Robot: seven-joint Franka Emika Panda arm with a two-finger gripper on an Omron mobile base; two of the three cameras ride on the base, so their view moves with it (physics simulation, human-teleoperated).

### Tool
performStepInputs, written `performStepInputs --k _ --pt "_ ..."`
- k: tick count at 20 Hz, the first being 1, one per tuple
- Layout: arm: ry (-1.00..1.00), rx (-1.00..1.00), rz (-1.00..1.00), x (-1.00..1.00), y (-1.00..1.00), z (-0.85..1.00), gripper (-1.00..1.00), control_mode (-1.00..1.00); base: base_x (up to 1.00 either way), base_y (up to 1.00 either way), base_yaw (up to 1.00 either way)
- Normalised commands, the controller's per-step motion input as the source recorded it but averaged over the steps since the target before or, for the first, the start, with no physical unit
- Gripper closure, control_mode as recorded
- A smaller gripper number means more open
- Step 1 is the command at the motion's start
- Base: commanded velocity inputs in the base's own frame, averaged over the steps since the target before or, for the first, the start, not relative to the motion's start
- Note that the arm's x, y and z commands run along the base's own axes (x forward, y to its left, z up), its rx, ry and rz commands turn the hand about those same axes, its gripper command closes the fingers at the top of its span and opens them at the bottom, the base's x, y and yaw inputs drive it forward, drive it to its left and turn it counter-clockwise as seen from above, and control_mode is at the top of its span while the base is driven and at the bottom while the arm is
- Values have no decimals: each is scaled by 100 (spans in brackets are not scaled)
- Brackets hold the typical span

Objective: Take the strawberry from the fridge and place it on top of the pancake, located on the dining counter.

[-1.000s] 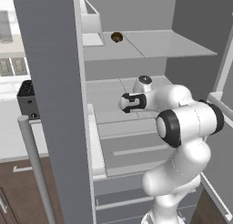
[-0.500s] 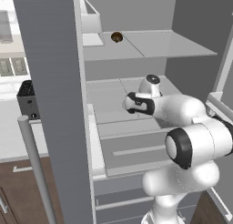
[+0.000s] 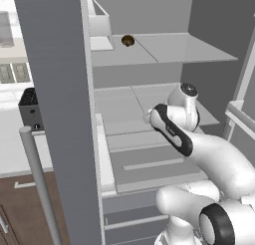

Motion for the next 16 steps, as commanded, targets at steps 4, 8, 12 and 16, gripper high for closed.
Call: performStepInputs --k 4,8,12,16 --pt "0 2 0 -72 0 78 100 -100 0 0 0" --pt "0 2 0 -74 0 61 100 -100 0 0 0" --pt "0 1 0 -78 0 39 100 -100 0 0 0" --pt "0 0 0 -66 0 34 100 -100 0 0 0"
